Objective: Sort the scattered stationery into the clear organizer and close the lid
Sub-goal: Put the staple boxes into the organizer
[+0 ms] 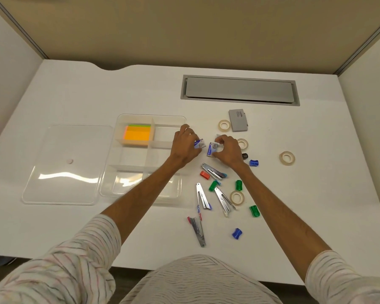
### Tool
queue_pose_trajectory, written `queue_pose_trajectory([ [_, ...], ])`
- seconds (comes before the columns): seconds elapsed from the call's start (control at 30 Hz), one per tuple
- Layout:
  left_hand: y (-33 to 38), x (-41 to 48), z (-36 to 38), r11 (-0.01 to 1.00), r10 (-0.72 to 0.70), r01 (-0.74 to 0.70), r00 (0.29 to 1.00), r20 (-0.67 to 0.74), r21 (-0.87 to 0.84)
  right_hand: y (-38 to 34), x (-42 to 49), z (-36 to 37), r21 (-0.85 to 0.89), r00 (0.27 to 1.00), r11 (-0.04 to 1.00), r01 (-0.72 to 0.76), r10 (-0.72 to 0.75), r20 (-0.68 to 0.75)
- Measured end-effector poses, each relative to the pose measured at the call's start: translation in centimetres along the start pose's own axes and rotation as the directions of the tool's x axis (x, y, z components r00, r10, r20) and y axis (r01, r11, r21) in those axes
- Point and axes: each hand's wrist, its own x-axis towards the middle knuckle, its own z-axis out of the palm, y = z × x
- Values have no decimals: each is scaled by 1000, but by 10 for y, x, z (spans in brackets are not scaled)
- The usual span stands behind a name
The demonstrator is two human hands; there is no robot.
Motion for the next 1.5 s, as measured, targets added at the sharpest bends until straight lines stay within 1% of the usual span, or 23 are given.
queue_pose_trajectory([
  [0.1,2,1,-4,998,-28,27,999,-17,-65,-2,1,1,-9,1000,1000,12,-12,5],
  [0.2,3,2,-6,997,-31,32,999,7,-66,-5,2,2,-14,1000,1000,12,-12,22],
  [0.43,4,1,-11,994,-41,41,999,10,-99,-12,3,7,-73,999,997,-18,21,49],
  [0.57,-1,0,-18,992,-40,39,999,-6,-118,-15,4,8,-130,996,991,-24,35,78],
  [0.83,-24,-7,-44,988,-60,54,997,-38,-145,-18,3,8,-292,993,956,31,4,118],
  [0.9,-32,-10,-52,989,-62,55,997,-48,-139,-19,1,8,-297,994,954,39,-6,111],
  [1.0,-47,-16,-62,988,-73,63,995,-71,-140,-18,-4,10,-239,997,971,8,10,75],
  [1.13,-68,-21,-71,989,-65,55,996,-68,-139,-22,-10,14,-133,997,988,-73,76,14],
  [1.2,-79,-18,-74,997,-37,33,998,-47,-76,-26,-12,15,-68,995,993,-98,96,-41],
  [1.3,-94,-7,-79,995,37,-38,999,9,96,-38,-11,14,47,987,994,-95,100,-126],
  [1.37,-101,1,-81,990,47,-51,998,31,132,-49,-8,13,109,979,991,-73,92,-183],
  [1.5,-110,12,-79,980,81,-83,996,22,179,-73,2,15,170,972,984,-55,92,-216],
])
